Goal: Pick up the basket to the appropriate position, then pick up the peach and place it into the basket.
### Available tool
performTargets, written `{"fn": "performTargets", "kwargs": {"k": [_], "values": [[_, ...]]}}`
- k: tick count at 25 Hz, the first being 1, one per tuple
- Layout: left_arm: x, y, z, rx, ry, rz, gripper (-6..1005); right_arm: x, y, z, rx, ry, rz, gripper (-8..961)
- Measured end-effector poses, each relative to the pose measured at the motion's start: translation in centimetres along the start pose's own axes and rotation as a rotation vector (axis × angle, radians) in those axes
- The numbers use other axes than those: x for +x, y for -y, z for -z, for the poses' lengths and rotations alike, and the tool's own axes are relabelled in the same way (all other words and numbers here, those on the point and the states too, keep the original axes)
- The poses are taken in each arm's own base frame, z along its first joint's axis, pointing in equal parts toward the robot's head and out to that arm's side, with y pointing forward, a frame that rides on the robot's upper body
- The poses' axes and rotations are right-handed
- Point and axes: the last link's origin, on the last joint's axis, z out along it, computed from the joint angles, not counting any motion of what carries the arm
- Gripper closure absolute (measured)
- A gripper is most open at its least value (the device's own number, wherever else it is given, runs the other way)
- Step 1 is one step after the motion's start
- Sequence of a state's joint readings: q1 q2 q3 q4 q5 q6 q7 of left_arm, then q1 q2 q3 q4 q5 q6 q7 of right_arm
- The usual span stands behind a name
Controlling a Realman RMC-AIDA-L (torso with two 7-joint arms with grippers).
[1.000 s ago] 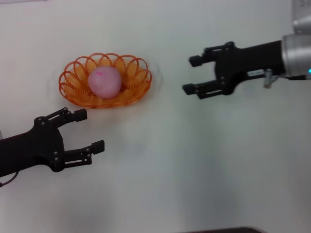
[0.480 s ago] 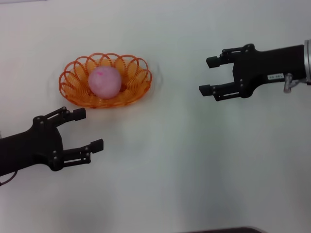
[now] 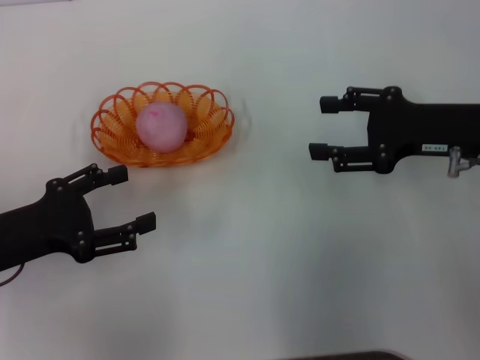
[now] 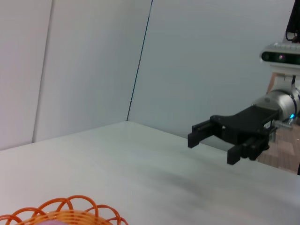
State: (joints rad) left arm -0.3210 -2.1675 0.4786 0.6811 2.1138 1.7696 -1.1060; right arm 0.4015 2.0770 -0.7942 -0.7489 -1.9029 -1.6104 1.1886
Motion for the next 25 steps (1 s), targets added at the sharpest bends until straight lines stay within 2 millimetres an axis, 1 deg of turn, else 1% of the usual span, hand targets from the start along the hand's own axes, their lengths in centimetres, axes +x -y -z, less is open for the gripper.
{"fn": "performTargets", "kwargs": {"k": [4,25], "values": [[0.04,0.01,-0.03,-0.001,-0.001,0.000,80,0.57,0.03,-0.19,0.008,-0.007,-0.001,158],[0.13,0.08,-0.04,-0.003,0.000,-0.003,80,0.84,0.04,-0.35,0.008,-0.026,-0.001,159]]}}
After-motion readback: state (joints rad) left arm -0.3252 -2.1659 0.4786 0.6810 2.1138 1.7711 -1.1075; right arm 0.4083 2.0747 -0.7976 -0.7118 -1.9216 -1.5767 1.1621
